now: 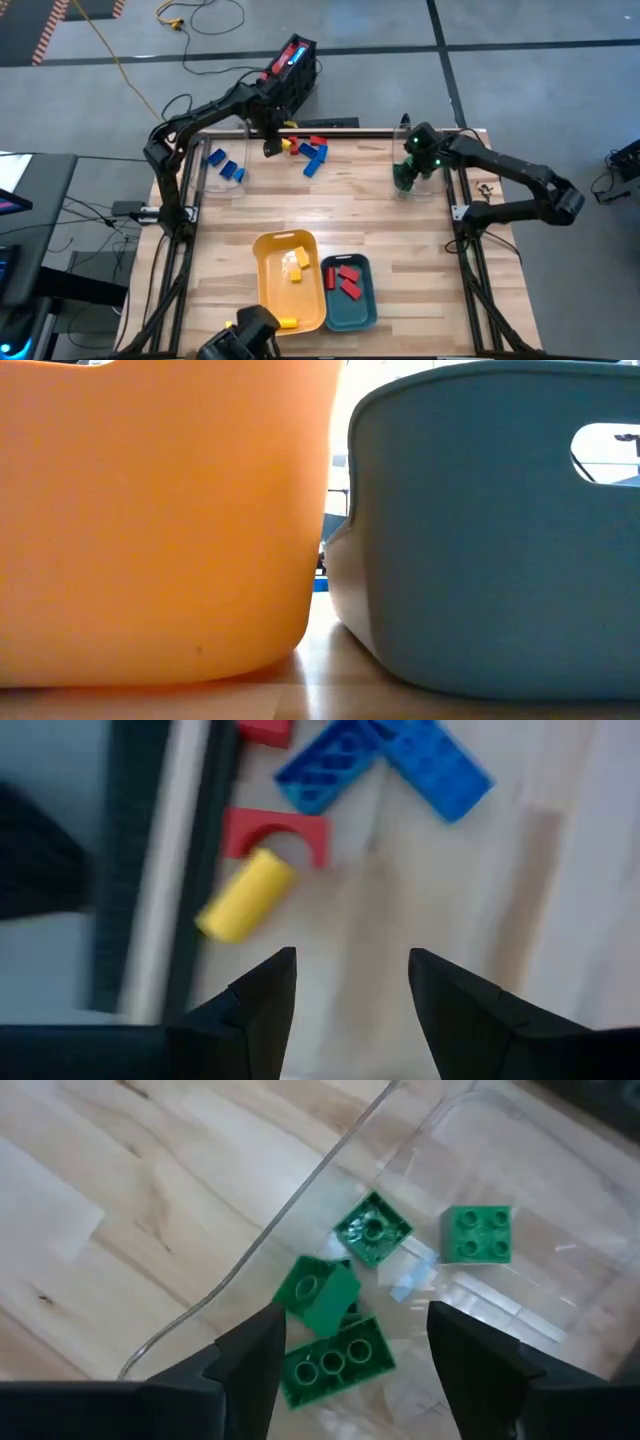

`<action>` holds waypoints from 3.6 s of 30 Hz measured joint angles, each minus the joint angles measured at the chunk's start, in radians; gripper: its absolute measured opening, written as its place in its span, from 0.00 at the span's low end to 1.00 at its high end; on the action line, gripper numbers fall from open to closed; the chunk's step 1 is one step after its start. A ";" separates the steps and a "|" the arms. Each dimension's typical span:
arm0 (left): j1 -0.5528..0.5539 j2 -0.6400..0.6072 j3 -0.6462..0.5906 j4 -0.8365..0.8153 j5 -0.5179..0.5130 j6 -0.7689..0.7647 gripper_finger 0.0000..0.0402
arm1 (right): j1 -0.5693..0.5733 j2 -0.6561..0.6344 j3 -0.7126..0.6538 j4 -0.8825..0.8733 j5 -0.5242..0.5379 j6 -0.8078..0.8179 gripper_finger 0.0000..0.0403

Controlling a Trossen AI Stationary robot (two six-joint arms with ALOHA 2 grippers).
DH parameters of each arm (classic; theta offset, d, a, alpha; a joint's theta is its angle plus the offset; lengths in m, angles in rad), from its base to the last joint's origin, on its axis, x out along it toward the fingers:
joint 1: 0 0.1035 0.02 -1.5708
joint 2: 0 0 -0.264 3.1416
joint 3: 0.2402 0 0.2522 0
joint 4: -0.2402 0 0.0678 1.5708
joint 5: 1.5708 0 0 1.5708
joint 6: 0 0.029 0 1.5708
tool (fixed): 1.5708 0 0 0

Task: Sort blocks
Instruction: Put the blue game piece into the left transparent bin

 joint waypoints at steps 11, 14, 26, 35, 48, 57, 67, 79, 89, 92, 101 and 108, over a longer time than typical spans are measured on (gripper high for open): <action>0.027 -0.002 0.029 0.198 -0.099 0.313 0.46 | 0.030 -0.046 0.199 0.162 0.000 -0.013 0.66; 0.066 0.000 0.031 0.279 0.026 0.361 0.44 | 0.064 -0.012 0.199 0.286 -0.002 -0.001 0.66; 0.141 0.098 0.027 0.215 0.225 0.427 0.43 | 0.233 0.246 0.281 0.523 -0.010 0.023 0.66; 0.135 0.163 0.027 0.153 0.222 0.465 0.43 | 0.267 0.401 0.382 0.528 -0.051 -0.030 0.66; 0.151 0.178 0.026 0.117 0.227 0.490 0.43 | 0.296 0.417 0.383 0.593 -0.091 -0.057 0.66; 0.108 0.176 0.039 0.216 0.101 0.384 0.43 | 0.238 0.579 0.383 0.707 -0.259 -0.204 0.66; 0.102 0.104 0.043 0.245 0.139 0.270 0.43 | 0.319 0.706 0.421 0.725 -0.199 -0.135 0.66; 0.157 0.100 -0.085 0.212 0.233 0.371 0.43 | 0.365 0.691 0.421 0.749 -0.041 -0.093 0.66; 0.167 0.109 -0.086 0.230 0.137 0.525 0.43 | 0.459 0.692 0.419 0.772 0.006 -0.046 0.66; 0.168 0.110 -0.086 0.255 0.118 0.506 0.44 | 0.474 0.692 0.419 0.777 0.010 -0.025 0.66; 0.157 0.110 -0.086 0.259 0.073 0.543 0.58 | 0.521 0.690 0.419 0.763 0.030 0.009 0.66; 0.153 0.111 -0.086 0.230 0.116 0.562 0.64 | 0.542 0.654 0.419 0.745 0.063 0.018 0.66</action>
